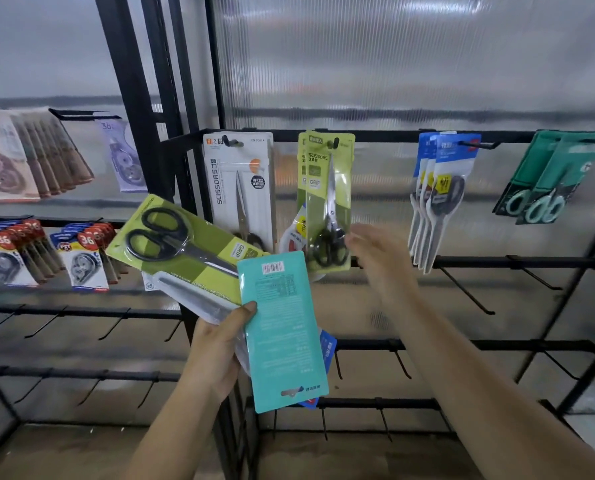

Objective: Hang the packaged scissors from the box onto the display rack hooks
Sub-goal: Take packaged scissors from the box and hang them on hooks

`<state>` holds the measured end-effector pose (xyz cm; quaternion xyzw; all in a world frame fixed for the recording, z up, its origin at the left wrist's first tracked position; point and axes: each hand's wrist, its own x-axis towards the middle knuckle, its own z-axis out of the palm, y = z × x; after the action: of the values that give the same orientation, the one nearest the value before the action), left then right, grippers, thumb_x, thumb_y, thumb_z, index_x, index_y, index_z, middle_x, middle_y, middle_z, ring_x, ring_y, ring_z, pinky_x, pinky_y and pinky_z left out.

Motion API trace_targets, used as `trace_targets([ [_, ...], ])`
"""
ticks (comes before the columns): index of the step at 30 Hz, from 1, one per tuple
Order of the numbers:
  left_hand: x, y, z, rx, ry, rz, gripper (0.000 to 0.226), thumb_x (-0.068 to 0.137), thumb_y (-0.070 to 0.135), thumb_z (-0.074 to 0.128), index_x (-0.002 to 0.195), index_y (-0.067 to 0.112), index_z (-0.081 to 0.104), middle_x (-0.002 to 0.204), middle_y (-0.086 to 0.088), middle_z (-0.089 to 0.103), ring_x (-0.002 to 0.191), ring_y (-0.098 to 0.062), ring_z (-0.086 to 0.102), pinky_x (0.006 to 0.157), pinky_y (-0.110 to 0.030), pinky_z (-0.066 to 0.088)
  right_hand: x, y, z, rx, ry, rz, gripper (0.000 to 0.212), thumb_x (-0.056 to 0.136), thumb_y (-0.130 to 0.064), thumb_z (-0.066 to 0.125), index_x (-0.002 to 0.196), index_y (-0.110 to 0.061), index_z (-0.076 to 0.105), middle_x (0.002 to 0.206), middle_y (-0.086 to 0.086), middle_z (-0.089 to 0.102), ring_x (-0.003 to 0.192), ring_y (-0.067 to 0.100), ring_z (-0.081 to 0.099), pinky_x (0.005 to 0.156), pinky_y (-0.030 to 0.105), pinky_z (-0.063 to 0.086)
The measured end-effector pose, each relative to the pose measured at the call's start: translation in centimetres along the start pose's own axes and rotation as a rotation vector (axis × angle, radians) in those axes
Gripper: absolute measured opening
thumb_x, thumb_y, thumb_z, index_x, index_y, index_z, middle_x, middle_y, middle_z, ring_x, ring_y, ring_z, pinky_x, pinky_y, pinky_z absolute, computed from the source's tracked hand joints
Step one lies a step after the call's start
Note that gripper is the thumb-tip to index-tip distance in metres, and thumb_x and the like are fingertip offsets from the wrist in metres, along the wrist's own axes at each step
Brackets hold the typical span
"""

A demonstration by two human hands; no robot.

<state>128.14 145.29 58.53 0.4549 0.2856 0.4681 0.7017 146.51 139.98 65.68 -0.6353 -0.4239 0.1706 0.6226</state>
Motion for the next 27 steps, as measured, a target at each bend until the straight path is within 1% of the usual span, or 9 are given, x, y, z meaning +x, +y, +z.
trace_targets([
  [3, -0.2, -0.4, 0.1, -0.003, 0.016, -0.014, 0.022, 0.092, 0.003, 0.049, 0.104, 0.015, 0.062, 0.102, -0.007, 0.073, 0.093, -0.028, 0.07, 0.083, -0.048, 0.055, -2.6, 1.6, 0.5, -0.027, -0.224, 0.084, 0.02, 0.087, -0.034, 0.062, 0.107, -0.03, 0.06, 0.091, -0.02, 0.057, 0.09, 0.003, 0.057, 0.082, 0.019, 0.047],
  [7, -0.4, -0.6, 0.1, -0.007, 0.002, -0.018, 0.024, 0.091, 0.003, 0.05, 0.108, 0.014, 0.061, 0.106, -0.009, 0.072, 0.098, -0.031, 0.068, 0.084, -0.049, 0.055, -3.5, 2.5, 1.4, 0.135, -0.271, 0.151, 0.019, 0.084, -0.031, 0.065, 0.089, -0.044, 0.052, 0.082, -0.034, 0.054, 0.08, -0.01, 0.055, 0.083, 0.023, 0.045],
  [11, -0.8, -0.4, -0.6, -0.008, -0.027, -0.025, 0.024, 0.09, 0.003, 0.049, 0.11, 0.012, 0.06, 0.105, -0.01, 0.072, 0.093, -0.03, 0.069, 0.075, -0.043, 0.058, -3.8, 3.2, 1.6, 0.123, -0.186, 0.177, 0.037, 0.088, -0.035, 0.06, 0.123, -0.032, 0.051, 0.114, -0.014, 0.056, 0.105, 0.005, 0.054, 0.097, 0.038, 0.045],
  [13, -1.0, -0.2, -1.3, -0.015, -0.027, -0.024, 0.022, 0.09, 0.002, 0.049, 0.106, 0.012, 0.061, 0.101, -0.01, 0.073, 0.087, -0.027, 0.071, 0.07, -0.04, 0.059, -3.9, 3.4, 1.7, 0.138, -0.158, 0.192, 0.034, 0.088, -0.039, 0.058, 0.12, -0.028, 0.054, 0.122, -0.006, 0.057, 0.112, 0.013, 0.055, 0.09, 0.036, 0.049],
  [16, -1.3, 0.3, -2.3, -0.038, -0.029, -0.019, 0.023, 0.09, 0.002, 0.048, 0.107, 0.01, 0.062, 0.1, -0.01, 0.073, 0.084, -0.026, 0.071, 0.066, -0.037, 0.06, -3.8, 3.6, 1.8, 0.244, -0.164, 0.358, 0.021, 0.087, -0.043, 0.059, 0.097, -0.025, 0.057, 0.109, 0.001, 0.063, 0.102, 0.019, 0.061, 0.087, 0.037, 0.052],
  [19, -1.6, 0.4, -3.0, -0.058, -0.028, -0.011, 0.024, 0.085, 0.004, 0.051, 0.104, 0.011, 0.063, 0.1, -0.009, 0.073, 0.083, -0.025, 0.072, 0.064, -0.036, 0.06, -3.5, 3.5, 2.9, 0.383, -0.314, 0.501, 0.042, 0.079, -0.05, 0.062, 0.105, -0.017, 0.062, 0.108, 0.008, 0.069, 0.1, 0.026, 0.065, 0.09, 0.042, 0.052],
  [21, -1.9, 0.3, -3.3, -0.056, -0.045, -0.009, 0.028, 0.078, 0.008, 0.055, 0.105, 0.011, 0.062, 0.103, -0.01, 0.072, 0.085, -0.026, 0.071, 0.063, -0.036, 0.059, -3.5, 3.0, 3.8, 0.543, -0.328, 0.53, 0.039, 0.085, -0.041, 0.062, 0.11, -0.011, 0.063, 0.106, 0.01, 0.071, 0.097, 0.025, 0.067, 0.089, 0.041, 0.053],
  [25, -2.3, 0.2, -3.5, -0.035, -0.086, -0.004, 0.074, 0.047, 0.028, 0.091, 0.112, 0.009, 0.061, 0.112, -0.015, 0.069, 0.096, -0.032, 0.068, 0.068, -0.04, 0.059, -3.9, 2.5, 4.5, 0.757, -0.295, 0.487, 0.032, 0.086, -0.029, 0.062, 0.111, -0.009, 0.062, 0.1, 0.009, 0.072, 0.08, 0.018, 0.071, 0.064, 0.027, 0.055],
  [27, -2.4, 0.1, -3.3, -0.029, -0.098, -0.008, 0.095, 0.031, 0.039, 0.096, 0.114, 0.009, 0.061, 0.114, -0.016, 0.068, 0.099, -0.034, 0.067, 0.072, -0.042, 0.059, -4.1, 2.5, 4.0, 0.758, -0.25, 0.43, 0.034, 0.085, -0.027, 0.063, 0.114, -0.009, 0.06, 0.103, 0.011, 0.071, 0.081, 0.02, 0.071, 0.064, 0.029, 0.055],
])
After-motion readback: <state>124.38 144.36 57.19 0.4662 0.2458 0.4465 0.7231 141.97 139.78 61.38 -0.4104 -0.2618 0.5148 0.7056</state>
